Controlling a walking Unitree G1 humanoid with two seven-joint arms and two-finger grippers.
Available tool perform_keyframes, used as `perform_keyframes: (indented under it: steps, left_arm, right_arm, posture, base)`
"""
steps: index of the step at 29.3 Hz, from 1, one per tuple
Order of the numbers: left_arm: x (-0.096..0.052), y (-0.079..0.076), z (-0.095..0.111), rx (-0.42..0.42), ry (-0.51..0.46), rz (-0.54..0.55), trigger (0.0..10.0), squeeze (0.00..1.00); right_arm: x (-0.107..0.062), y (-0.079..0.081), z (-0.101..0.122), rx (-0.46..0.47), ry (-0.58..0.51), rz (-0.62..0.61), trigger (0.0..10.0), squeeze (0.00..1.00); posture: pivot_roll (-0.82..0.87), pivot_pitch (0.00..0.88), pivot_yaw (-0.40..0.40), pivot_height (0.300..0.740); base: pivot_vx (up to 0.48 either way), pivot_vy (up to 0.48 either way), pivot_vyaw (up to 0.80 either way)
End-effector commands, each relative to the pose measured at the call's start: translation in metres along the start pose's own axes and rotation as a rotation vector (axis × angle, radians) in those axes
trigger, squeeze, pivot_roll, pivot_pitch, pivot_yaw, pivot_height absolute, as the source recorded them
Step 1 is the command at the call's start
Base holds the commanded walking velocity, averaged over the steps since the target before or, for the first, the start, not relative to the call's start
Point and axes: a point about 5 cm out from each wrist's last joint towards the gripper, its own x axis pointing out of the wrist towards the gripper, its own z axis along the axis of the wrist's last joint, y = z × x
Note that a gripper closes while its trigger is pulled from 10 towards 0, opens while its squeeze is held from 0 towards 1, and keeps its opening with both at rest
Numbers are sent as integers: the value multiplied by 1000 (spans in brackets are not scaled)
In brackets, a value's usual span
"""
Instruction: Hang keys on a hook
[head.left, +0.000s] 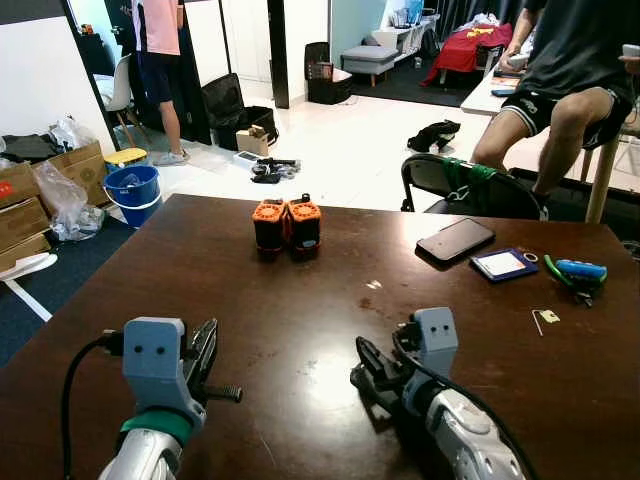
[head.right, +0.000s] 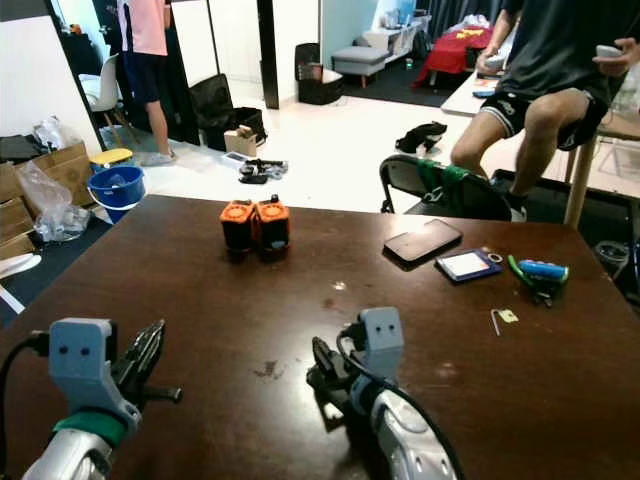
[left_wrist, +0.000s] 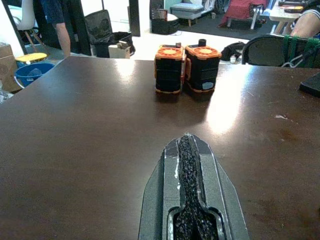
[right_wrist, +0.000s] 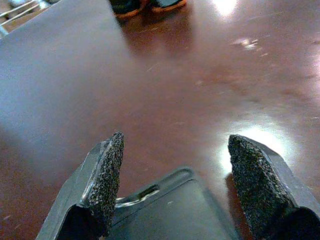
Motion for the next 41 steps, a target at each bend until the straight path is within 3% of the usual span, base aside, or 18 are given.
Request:
perform_keyframes:
  steps: [1,10,16,19,21,22,23,26,41]
  left_arm:
    - [-3,2,-1,-6,14,3,10000,0]
    - [-3,-3,0,-51,10,-43,10000,0]
    - [-3,-5,0,-57,11,-53,10000,0]
    - [-3,-6,-1,-57,15,-64,10000,0]
    - [-3,-7,-2,-57,17,-72,10000,0]
    - [-3,-7,-2,-57,17,-72,10000,0]
    - [-3,-7,-2,-56,18,-75,10000,0]
    - [-3,-7,-2,-57,18,-78,10000,0]
    - [-4,-8,-3,-60,21,-80,10000,0]
  right_arm:
    - [1,3,-4,13,28,20,10000,0]
    - [-2,1,-10,6,134,154,10000,0]
    - [-3,1,-10,0,149,168,10000,0]
    - [-3,0,-11,-54,164,175,10000,0]
    - [-3,-2,-9,-170,154,162,10000,0]
    - [-3,-2,-9,-170,154,162,10000,0]
    - [-3,-4,-8,-324,128,154,10000,0]
    - [-4,-3,-7,-403,121,160,10000,0]
    - [-5,-2,-10,-417,116,158,10000,0]
  posture:
    - [2,24,140,740]
    - [1,22,144,740]
    - [1,22,144,740]
    - [-3,15,144,740]
    - [-8,8,146,740]
    - [-8,8,146,740]
    - [-8,8,146,740]
    - [-8,8,146,740]
    - [-7,11,144,740]
  base:
    - [0,0,0]
    - [0,0,0]
    - [0,0,0]
    - [0,0,0]
    - [0,0,0]
    - [0,0,0]
    - [0,0,0]
    - [0,0,0]
    - [0,0,0]
